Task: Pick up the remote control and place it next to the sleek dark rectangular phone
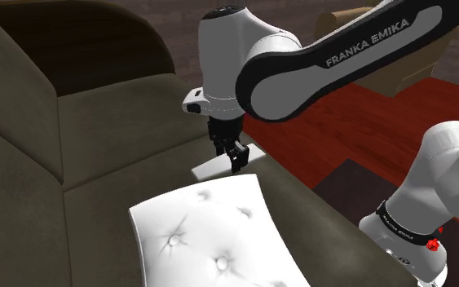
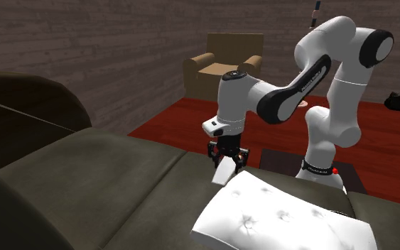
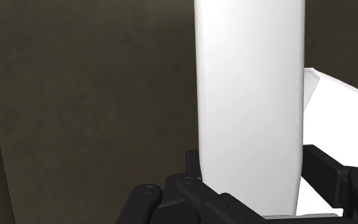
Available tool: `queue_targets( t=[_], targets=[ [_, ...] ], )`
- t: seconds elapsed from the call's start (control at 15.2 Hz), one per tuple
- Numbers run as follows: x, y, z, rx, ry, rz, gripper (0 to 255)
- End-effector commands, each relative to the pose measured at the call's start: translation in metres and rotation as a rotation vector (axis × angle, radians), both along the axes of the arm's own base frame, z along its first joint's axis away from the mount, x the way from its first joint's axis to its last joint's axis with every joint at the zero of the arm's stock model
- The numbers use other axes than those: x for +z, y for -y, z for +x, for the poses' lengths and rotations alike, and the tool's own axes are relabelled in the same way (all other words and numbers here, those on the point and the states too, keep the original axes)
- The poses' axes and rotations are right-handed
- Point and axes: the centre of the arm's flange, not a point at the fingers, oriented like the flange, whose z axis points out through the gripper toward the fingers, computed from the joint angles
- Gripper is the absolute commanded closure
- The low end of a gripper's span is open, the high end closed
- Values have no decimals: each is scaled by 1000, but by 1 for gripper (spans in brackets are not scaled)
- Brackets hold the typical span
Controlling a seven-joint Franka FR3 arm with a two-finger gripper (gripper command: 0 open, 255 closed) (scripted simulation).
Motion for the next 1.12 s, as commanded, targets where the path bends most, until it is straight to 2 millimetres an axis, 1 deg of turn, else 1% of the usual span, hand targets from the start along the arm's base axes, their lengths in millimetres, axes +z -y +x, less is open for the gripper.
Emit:
queue_targets(
  t=[0.0,1.06],
  targets=[
    [1,3,-29,1,-1,-1,255],
    [3,26,-239,1,-1,-1,255]
  ],
)
